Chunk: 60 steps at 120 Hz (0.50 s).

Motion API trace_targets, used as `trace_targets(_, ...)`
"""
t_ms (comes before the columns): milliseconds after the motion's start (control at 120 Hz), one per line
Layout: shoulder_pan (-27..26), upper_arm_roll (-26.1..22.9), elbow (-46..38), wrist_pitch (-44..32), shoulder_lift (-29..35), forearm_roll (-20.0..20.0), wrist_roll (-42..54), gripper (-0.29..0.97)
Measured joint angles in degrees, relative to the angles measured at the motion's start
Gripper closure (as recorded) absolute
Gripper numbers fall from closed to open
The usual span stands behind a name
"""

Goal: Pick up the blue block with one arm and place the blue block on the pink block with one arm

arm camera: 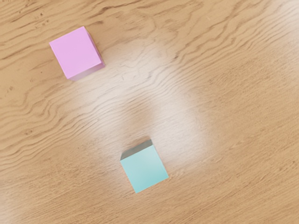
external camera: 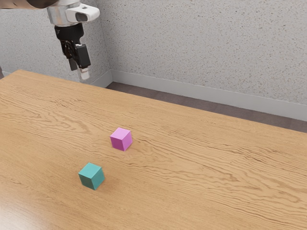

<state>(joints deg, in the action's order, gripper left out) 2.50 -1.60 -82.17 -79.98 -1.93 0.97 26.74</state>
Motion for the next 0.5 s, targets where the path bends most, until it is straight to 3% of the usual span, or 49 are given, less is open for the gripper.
trace_targets(325,-0.02,-0.05,1.6,0.79,0.47,0.05,1.0,0.0)
trace_targets(408,0.09,-0.09,7.26,3.83,6.38,-0.23,0.87,0.0)
trace_targets(500,0.78,0.16,5.84,6.31,11.64,-1.28,0.31,0.0)
